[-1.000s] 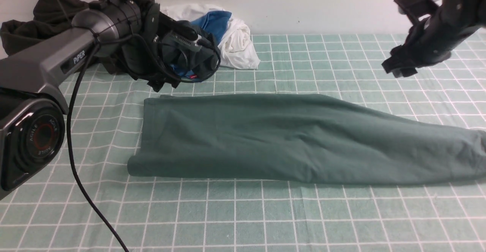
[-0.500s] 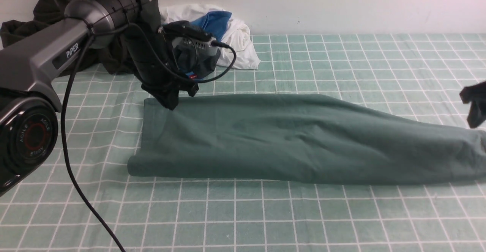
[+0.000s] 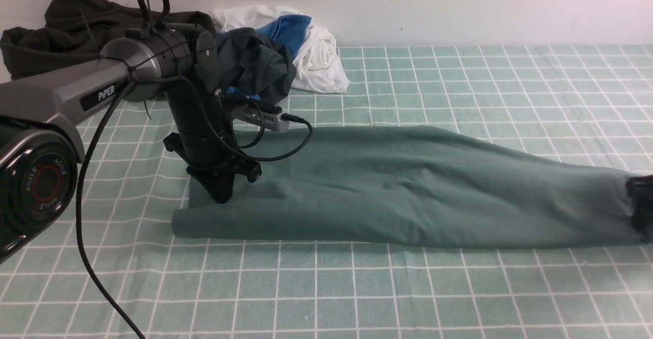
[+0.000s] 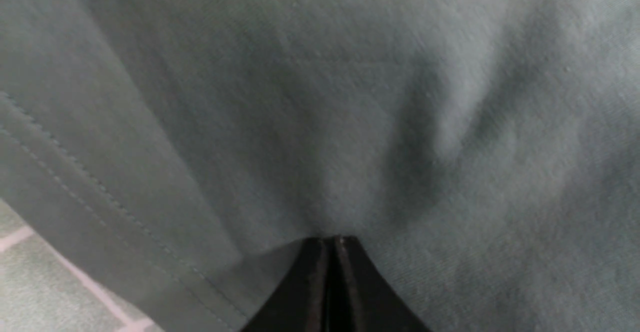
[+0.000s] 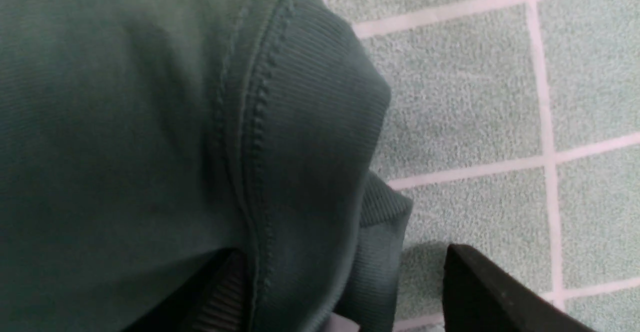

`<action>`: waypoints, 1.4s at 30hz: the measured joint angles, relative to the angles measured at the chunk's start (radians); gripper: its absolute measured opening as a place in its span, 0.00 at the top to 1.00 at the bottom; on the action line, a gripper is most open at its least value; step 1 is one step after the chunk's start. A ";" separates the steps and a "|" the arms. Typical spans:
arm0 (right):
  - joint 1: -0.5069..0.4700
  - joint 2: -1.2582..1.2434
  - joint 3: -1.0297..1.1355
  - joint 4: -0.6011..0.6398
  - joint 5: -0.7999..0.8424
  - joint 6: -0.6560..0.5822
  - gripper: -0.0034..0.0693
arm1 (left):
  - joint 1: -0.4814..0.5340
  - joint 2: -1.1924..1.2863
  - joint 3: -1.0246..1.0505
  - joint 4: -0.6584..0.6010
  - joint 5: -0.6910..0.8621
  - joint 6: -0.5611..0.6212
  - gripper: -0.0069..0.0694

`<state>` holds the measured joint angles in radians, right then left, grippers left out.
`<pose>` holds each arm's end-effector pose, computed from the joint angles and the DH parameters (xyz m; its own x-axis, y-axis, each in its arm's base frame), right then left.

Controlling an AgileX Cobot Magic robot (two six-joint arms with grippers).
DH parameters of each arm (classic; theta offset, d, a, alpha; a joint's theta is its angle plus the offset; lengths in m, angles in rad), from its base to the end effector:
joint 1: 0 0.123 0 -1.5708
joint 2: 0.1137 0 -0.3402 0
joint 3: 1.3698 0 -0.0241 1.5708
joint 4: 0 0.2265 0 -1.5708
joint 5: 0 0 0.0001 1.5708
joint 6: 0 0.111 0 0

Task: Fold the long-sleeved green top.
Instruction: Use the right arm to clamp the right edge of the fabric, then use the right arm to drag the right edge of the fabric to the left and folds it over the left edge

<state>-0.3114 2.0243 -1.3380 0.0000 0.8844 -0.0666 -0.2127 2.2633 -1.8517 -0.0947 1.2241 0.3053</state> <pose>0.3741 -0.1204 0.1915 -0.9666 0.2412 -0.0871 0.2426 0.9701 -0.0058 0.4577 -0.1090 0.1986 -0.8837 0.4656 -0.0469 0.4680 0.8802 -0.0792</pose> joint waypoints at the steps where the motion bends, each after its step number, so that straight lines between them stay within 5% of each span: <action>1: 0.000 0.000 -0.001 0.000 0.000 -0.008 0.29 | 0.000 0.000 0.001 0.001 0.000 0.000 0.91; 5: 0.000 0.000 -0.001 0.019 0.001 -0.030 0.41 | 0.000 0.000 0.001 0.006 0.000 0.000 0.91; 9: 0.001 -0.009 0.002 0.043 0.002 -0.052 0.72 | 0.000 -0.018 0.001 0.022 0.000 0.000 0.91; 13: 0.001 -0.054 0.006 0.036 0.005 -0.071 0.91 | 0.000 -0.100 0.006 0.034 0.000 0.000 0.91; 23: 0.040 -0.404 -0.076 0.019 0.057 -0.083 0.92 | 0.000 -0.492 0.064 0.053 0.006 -0.013 0.91; 28: 0.230 -0.476 -0.207 0.067 0.104 -0.138 0.92 | 0.000 -0.721 0.198 0.063 0.011 -0.041 0.91; 35: 0.630 -0.377 -0.354 0.104 0.068 -0.160 0.92 | 0.000 -1.011 0.437 0.066 -0.001 -0.079 0.91; 42: 0.925 -0.115 -0.396 0.174 -0.129 -0.161 0.92 | 0.000 -1.280 0.690 0.068 -0.009 -0.089 0.91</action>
<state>0.6140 1.9096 -1.7338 0.1741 0.7555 -0.2278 -0.2127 0.9828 -1.1621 -0.0265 1.2146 0.2167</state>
